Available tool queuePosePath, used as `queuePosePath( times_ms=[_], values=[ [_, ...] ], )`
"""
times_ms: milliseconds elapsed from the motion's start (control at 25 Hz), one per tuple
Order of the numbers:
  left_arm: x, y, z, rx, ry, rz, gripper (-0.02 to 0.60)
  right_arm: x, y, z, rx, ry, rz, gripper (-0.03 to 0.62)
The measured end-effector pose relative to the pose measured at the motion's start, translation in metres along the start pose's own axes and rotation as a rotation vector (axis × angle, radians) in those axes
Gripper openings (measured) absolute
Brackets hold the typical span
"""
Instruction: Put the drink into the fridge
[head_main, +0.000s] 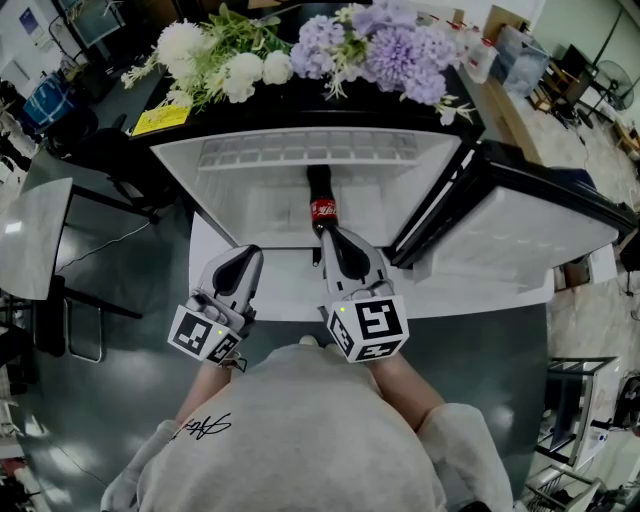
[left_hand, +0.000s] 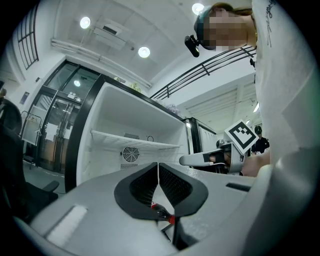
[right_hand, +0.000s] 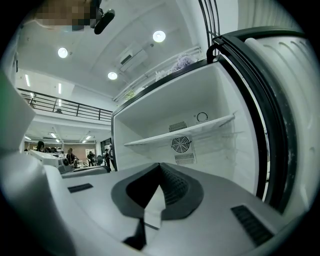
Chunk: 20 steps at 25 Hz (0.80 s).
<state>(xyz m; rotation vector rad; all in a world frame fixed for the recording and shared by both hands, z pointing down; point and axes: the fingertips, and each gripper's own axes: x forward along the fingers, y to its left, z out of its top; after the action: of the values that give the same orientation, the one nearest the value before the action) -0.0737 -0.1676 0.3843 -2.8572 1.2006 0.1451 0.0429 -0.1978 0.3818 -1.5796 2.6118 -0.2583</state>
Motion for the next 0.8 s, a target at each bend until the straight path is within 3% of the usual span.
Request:
queuePosePath(
  times_ms=[800],
  values=[
    [0.0060,0.0067,-0.0003,-0.004,-0.010,0.006,0.012,0.0052,-0.0081,-0.0009,0.030,-0.004,0.000,0.009]
  ],
)
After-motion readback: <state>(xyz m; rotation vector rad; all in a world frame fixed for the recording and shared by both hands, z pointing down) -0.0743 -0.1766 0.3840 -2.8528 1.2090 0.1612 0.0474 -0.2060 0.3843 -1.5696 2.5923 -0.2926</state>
